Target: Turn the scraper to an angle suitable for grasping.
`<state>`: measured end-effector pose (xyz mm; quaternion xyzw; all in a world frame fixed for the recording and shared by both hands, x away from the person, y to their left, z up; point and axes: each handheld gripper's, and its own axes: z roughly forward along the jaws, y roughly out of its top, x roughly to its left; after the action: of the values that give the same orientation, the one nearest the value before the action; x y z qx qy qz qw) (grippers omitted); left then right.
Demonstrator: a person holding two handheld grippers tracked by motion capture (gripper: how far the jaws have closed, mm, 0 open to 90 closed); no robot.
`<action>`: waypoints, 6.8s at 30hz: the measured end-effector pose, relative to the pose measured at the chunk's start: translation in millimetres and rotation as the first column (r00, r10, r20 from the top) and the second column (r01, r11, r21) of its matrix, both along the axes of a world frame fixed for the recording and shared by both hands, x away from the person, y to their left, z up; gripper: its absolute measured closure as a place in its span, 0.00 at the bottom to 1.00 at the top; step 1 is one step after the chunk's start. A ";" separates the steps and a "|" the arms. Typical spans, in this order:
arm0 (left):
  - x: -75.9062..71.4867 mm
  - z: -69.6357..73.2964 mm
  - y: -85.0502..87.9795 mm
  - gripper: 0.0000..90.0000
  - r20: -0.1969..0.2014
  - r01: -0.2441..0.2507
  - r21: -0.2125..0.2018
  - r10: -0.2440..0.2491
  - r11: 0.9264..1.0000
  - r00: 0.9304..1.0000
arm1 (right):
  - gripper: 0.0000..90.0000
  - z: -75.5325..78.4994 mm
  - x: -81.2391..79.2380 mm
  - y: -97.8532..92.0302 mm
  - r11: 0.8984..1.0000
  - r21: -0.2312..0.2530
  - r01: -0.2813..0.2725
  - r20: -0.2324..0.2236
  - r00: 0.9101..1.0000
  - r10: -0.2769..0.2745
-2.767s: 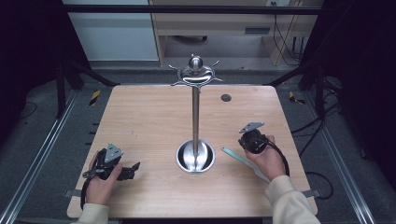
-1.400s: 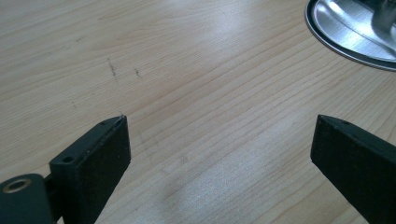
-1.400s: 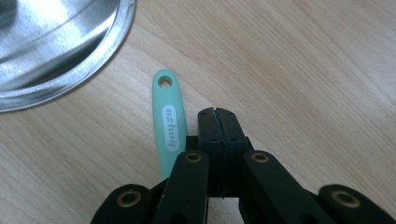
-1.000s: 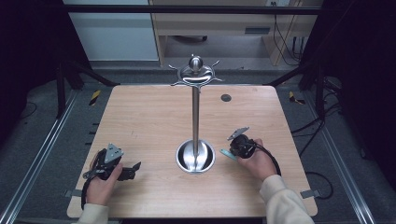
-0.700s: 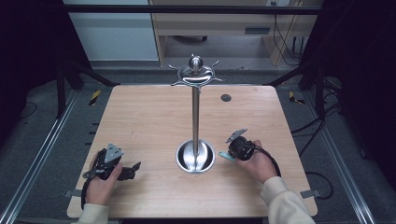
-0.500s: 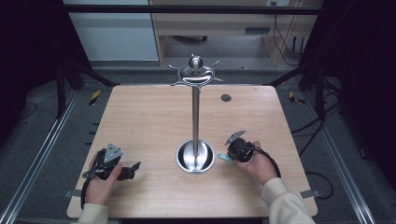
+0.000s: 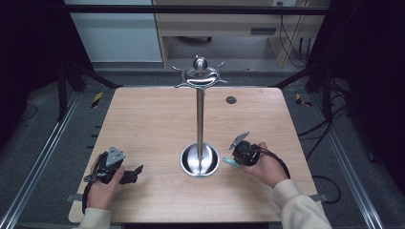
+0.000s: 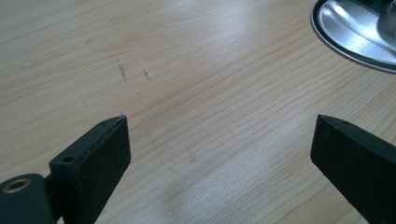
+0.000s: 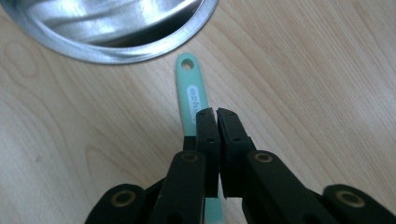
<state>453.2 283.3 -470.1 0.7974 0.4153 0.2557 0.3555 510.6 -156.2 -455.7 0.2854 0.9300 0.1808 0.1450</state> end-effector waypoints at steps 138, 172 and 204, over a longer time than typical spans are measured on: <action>-1.1 2.1 -0.3 0.05 0.016 0.009 0.012 -0.009 1.000 1.000 | 0.83 78.6 20.2 -27.0 0.998 0.055 0.015 -0.090 0.996 -0.010; -1.3 1.9 0.1 0.04 0.012 0.006 0.009 -0.006 1.000 1.000 | 0.83 157.0 1.0 -49.8 0.928 0.373 0.001 0.202 0.976 -0.082; -1.1 1.1 0.0 0.04 0.005 0.006 0.019 -0.006 1.000 1.000 | 0.83 186.1 -25.9 -60.2 0.829 0.554 -0.078 0.310 0.943 -0.119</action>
<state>452.1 283.3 -469.0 0.8013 0.4096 0.2604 0.3498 484.8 -216.4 -269.6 0.2908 0.7953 0.4882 0.2112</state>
